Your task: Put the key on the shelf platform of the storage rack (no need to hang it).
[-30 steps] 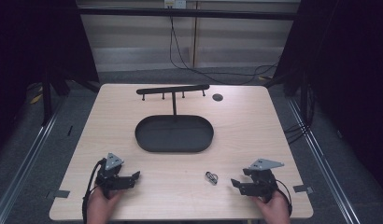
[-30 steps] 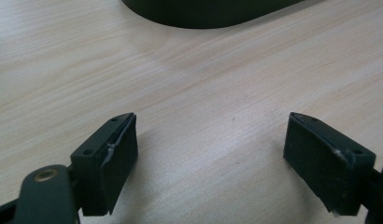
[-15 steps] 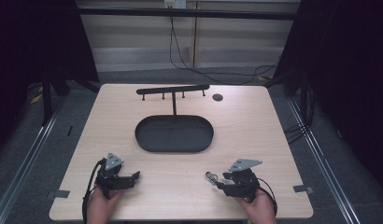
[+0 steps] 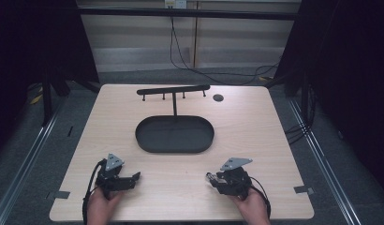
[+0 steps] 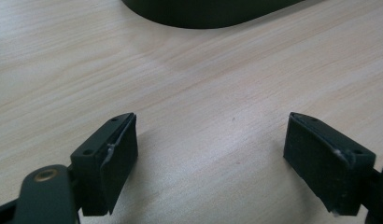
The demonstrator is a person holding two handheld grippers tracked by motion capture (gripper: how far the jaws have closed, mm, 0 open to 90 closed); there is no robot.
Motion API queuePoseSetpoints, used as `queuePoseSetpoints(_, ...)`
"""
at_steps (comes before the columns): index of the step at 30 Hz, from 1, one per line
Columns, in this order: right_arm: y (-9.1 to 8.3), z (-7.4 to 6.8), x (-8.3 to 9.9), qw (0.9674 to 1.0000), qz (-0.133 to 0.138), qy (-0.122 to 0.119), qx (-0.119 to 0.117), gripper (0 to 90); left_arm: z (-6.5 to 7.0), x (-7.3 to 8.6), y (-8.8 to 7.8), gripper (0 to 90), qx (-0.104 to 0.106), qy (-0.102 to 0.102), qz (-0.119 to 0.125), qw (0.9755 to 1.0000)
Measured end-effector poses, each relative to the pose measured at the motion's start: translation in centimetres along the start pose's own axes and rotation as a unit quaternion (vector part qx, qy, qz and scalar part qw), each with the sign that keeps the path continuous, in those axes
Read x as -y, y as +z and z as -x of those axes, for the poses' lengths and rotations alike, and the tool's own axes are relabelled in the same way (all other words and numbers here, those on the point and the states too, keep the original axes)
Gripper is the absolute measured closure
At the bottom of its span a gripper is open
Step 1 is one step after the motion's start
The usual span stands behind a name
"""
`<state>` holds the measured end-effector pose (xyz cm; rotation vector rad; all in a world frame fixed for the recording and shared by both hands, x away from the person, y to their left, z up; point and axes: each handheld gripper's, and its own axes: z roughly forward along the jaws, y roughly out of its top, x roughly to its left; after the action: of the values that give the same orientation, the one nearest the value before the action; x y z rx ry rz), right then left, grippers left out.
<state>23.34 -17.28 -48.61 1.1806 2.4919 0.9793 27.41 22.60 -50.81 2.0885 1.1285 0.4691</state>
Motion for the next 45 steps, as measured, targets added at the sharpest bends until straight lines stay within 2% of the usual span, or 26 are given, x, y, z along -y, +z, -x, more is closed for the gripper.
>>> queuePoseSetpoints(6, 0.2, -0.1, -0.2, 1.0000, -0.004, -0.003, 0.002, 61.7, 0.0, 0.0, 0.0, 17.5, 0.000, 0.000, 0.000, 1.0000)
queuePoseSetpoints(11, 0.0, -0.5, -0.6, 0.9999, 0.008, -0.014, 0.002, 61.3, 0.0, 0.0, 0.0, 17.5, 0.000, 0.000, 0.000, 1.0000)
queuePoseSetpoints(14, 0.3, -0.8, -0.9, 0.9998, -0.003, -0.019, -0.007, 62.1, 0.0, 0.0, 0.0, 17.5, 0.000, -0.002, 0.001, 1.0000)
queuePoseSetpoints(15, 0.8, -0.8, -0.9, 0.9996, -0.019, -0.020, -0.003, 63.3, 0.0, 0.0, 0.0, 17.5, 0.000, -0.002, 0.001, 1.0000)
queuePoseSetpoints(17, 1.1, -0.9, -0.9, 0.9992, -0.032, -0.024, 0.005, 64.0, 0.0, 0.0, 0.0, 17.5, 0.000, -0.002, 0.001, 1.0000)
queuePoseSetpoints(20, 1.2, -0.9, -0.9, 0.9992, -0.034, -0.021, 0.006, 69.3, 0.0, 0.0, 0.0, 17.5, 0.000, -0.002, 0.001, 1.0000)
queuePoseSetpoints(23, 1.2, -0.8, -1.0, 0.9991, -0.038, -0.017, 0.006, 70.5, 0.0, 0.0, 0.0, 17.5, 0.000, -0.002, 0.001, 1.0000)
queuePoseSetpoints(26, 1.1, -0.7, -1.0, 0.9993, -0.034, -0.017, 0.006, 71.7, 0.0, 0.0, 0.0, 17.5, 0.000, -0.002, 0.001, 1.0000)
queuePoseSetpoints(27, 0.8, -0.7, -1.0, 0.9996, -0.020, -0.016, 0.009, 84.8, 0.0, 0.0, 0.0, 17.5, 0.000, 0.000, 0.000, 1.0000)
queuePoseSetpoints(30, 0.6, -0.5, -1.2, 0.9996, -0.026, -0.014, 0.000, 85.1, 0.0, 0.0, 0.0, 17.5, 0.000, -0.002, 0.001, 1.0000)
queuePoseSetpoints(35, 0.7, -0.5, -1.4, 0.9994, -0.031, -0.011, 0.002, 85.3, 0.0, 0.0, 0.0, 17.5, 0.000, 0.000, 0.000, 1.0000)
queuePoseSetpoints(40, 0.7, -0.6, -1.4, 0.9995, -0.030, -0.013, 0.007, 85.6, 0.0, 0.0, 0.0, 17.5, 0.000, -0.002, 0.001, 1.0000)
queuePoseSetpoints(45, 0.3, -0.3, -1.5, 0.9999, -0.014, -0.006, 0.002, 85.6, 0.0, 0.0, 0.0, 17.5, 0.000, 0.000, -0.001, 1.0000)
